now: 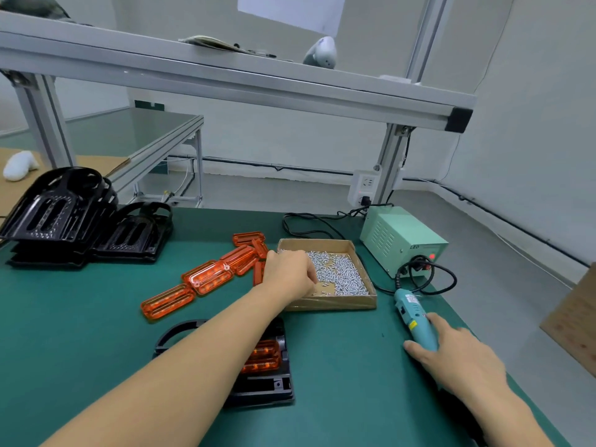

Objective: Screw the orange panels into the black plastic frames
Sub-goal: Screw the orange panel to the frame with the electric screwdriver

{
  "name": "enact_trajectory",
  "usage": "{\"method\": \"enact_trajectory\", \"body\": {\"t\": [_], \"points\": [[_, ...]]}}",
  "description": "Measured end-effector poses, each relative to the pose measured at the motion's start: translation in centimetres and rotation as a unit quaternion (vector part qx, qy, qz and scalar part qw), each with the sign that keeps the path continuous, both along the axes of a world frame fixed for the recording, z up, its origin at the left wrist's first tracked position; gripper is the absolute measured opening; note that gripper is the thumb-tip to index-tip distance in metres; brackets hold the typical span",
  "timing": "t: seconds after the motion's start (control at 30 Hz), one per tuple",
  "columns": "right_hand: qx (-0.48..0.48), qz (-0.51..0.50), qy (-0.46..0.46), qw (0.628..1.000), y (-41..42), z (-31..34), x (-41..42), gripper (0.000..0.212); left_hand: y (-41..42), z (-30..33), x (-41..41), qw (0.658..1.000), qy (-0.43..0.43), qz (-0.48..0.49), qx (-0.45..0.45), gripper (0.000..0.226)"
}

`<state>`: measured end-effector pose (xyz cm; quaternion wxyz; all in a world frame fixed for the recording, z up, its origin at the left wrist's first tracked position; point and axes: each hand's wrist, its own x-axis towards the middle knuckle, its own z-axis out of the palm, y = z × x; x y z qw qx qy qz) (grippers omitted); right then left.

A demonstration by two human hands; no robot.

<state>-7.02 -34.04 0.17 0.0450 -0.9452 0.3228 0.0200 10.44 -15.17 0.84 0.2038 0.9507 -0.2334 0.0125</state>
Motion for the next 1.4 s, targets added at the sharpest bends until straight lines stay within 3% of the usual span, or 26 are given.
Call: {"method": "enact_trajectory", "body": {"t": [0.27, 0.5, 0.73, 0.8, 0.9, 1.0, 1.13, 1.23, 1.4], "points": [[0.006, 0.007, -0.009, 1.000, 0.0, -0.2, 0.0, 0.065, -1.4, -1.2, 0.9, 0.999, -0.023, 0.014, 0.034, 0.007], [0.010, 0.018, -0.030, 0.999, -0.3, -0.7, -0.1, 0.063, -2.8, -0.7, 0.9, 0.989, -0.075, 0.032, 0.127, 0.014], [0.022, 0.022, -0.033, 0.999, -0.7, -0.6, 0.1, 0.049, -3.1, -0.3, 0.7, 0.979, -0.063, -0.033, 0.190, 0.008], [0.044, 0.020, -0.041, 0.998, -0.9, -0.5, -0.1, 0.046, -2.8, 0.1, 0.3, 0.985, -0.051, -0.038, 0.163, 0.006], [0.137, 0.012, -0.078, 0.987, -1.5, 0.0, -0.7, 0.040, -1.9, 1.0, -0.3, 0.999, 0.021, -0.029, -0.008, 0.015], [0.341, 0.006, -0.192, 0.920, -1.9, 0.4, -1.2, 0.033, -0.3, 2.1, -1.6, 0.979, 0.075, -0.014, -0.191, 0.014], [0.553, 0.012, -0.268, 0.789, -0.9, 1.0, -1.3, 0.051, 2.8, 2.1, -4.2, 0.898, 0.166, 0.016, -0.407, 0.020], [0.676, 0.026, -0.328, 0.659, 0.4, 1.6, -0.9, 0.061, 5.4, 1.9, -6.3, 0.831, 0.253, 0.021, -0.496, 0.024], [0.776, 0.064, -0.427, 0.459, 3.0, 3.8, -0.2, 0.031, 8.9, 2.2, -9.3, 0.708, 0.354, 0.019, -0.611, 0.010]]}}
